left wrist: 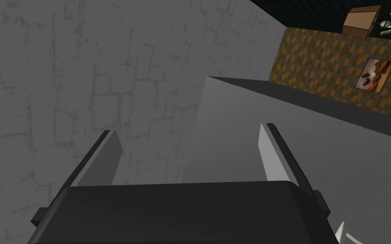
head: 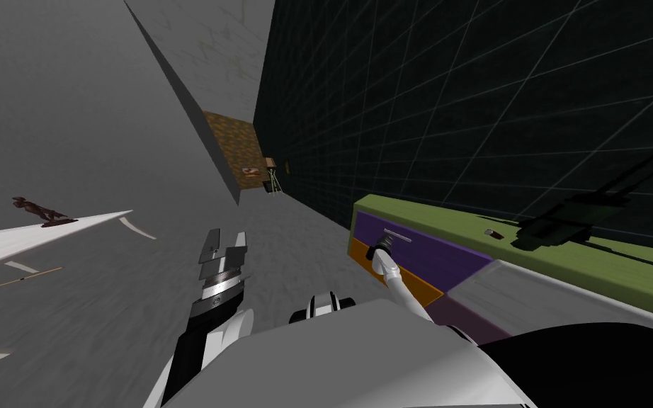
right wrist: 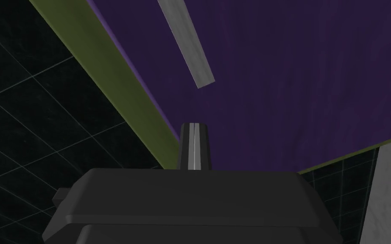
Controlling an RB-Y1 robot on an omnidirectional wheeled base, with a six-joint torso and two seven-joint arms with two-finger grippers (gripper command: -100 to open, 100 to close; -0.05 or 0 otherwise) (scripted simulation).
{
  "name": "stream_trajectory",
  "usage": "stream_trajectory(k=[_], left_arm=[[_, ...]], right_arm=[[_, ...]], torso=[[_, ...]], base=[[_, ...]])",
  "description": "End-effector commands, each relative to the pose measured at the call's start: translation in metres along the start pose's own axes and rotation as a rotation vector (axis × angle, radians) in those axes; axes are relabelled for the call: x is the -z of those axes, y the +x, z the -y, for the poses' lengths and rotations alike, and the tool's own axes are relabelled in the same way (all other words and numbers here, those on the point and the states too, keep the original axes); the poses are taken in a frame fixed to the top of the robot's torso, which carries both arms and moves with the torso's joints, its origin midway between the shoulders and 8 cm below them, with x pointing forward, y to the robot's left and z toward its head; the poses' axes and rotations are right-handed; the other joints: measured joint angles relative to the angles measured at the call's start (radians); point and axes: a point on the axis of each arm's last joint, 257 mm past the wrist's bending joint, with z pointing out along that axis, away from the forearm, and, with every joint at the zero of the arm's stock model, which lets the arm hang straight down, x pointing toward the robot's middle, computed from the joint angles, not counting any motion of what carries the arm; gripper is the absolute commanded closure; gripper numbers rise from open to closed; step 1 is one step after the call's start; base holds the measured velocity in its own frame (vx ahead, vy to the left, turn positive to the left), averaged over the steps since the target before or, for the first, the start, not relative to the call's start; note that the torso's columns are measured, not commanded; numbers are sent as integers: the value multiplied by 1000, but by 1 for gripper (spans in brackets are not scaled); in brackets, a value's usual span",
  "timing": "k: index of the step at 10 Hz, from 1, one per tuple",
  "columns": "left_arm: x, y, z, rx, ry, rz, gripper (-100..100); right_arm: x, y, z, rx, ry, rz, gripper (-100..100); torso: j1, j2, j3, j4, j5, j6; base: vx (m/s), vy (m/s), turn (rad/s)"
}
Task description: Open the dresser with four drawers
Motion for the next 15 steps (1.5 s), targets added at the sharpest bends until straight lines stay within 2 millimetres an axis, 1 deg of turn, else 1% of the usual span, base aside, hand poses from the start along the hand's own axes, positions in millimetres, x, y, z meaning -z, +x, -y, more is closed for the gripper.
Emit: stream_trajectory(k=[1, 6, 7, 8, 9, 10, 11, 12, 13, 14, 15], left_arm=[[0, 0, 0, 0, 0, 0, 0], [0, 0, 0, 0, 0, 0, 0], [0, 0, 0, 0, 0, 0, 0], [0, 0, 0, 0, 0, 0, 0], [0, 0, 0, 0, 0, 0, 0], [0, 0, 0, 0, 0, 0, 0], [0, 0, 0, 0, 0, 0, 0], [0, 0, 0, 0, 0, 0, 0], [0, 0, 0, 0, 0, 0, 0], [0, 0, 0, 0, 0, 0, 0], [0, 0, 0, 0, 0, 0, 0]], right_arm=[[-2, 4, 1, 0, 2, -1, -100], [-5, 12, 2, -3, 2, -4, -100], [-5, 11, 2, 0, 3, -4, -100], [-5, 11, 2, -2, 3, -3, 100], [-1, 43, -1, -46, -5, -39, 100], [-2, 69, 4, -39, 4, -80, 100], [5, 90, 1, -69, -6, -98, 100], [5, 119, 9, -75, 10, -145, 100], [6, 128, 11, -72, 14, -158, 100], [14, 157, 12, -102, 14, -190, 100], [18, 188, 21, -93, 30, -236, 100]], torso=[[-5, -4, -3, -1, -1, 0], [11, 7, 4, 2, 3, 0], [7, 5, 3, 1, 2, 0], [8, 5, 3, 1, 2, 0], [8, 6, 3, 1, 2, 0], [12, 6, 4, 2, 3, -3], [8, 2, 2, -1, -1, -5], [5, -3, -1, -3, -4, -9], [0, -7, -3, -4, -7, -9], [-4, -8, -4, -5, -8, -5], [-4, -9, -3, -6, -11, -9]], base=[[104, -113, 10], [97, -115, 6], [53, -55, 6], [8, -9, 0], [-3, 55, 363], [-1, 57, 340], [-14, 77, 344], [-21, 73, 393], [-9, 39, 147], [4, 54, 364], [4, 52, 370]])
